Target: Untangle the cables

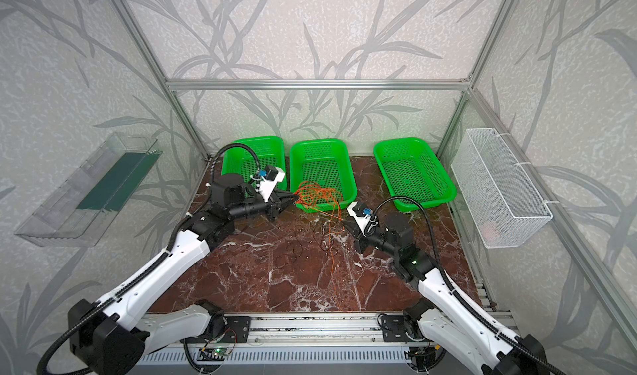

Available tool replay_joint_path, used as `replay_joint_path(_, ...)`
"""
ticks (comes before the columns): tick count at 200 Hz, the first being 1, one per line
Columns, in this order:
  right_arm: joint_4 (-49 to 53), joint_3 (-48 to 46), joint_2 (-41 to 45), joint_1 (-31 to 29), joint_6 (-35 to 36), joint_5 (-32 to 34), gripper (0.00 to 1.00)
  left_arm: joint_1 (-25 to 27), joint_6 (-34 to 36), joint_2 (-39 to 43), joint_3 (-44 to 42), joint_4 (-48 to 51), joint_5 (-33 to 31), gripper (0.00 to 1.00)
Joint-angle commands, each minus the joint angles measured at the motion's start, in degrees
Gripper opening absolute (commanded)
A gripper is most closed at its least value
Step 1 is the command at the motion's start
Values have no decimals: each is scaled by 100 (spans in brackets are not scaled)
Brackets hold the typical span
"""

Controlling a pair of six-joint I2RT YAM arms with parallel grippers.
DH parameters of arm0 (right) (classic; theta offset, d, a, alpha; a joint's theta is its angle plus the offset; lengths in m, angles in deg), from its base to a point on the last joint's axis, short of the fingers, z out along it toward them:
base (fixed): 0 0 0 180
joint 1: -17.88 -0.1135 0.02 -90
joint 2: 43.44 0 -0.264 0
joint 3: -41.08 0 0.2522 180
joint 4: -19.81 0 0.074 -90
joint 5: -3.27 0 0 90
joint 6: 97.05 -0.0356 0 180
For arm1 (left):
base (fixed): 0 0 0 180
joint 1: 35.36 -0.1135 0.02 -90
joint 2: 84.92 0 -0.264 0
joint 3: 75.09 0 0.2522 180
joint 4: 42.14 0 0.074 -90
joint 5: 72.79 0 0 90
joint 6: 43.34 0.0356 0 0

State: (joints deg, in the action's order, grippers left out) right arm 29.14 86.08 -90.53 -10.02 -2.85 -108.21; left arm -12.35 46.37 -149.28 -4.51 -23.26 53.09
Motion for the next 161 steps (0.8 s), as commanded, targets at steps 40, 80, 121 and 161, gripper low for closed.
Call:
replay_joint_path(40, 490, 515, -253, 36, 176, -756, 6, -314, -106, 161, -6, 220, 533, 8)
replay_joint_path(80, 68, 1142, -891, -823, 169, -257, 52, 19, -162, 67, -20, 81, 370, 7)
replay_joint_path(121, -179, 1691, -1516, -1322, -114, 125, 58, 568, 14, -132, 62, 146, 315, 5)
replay_joint_path(161, -301, 2035, -2096, -1332, -185, 382, 58, 833, 190, -291, 227, 447, 497, 0)
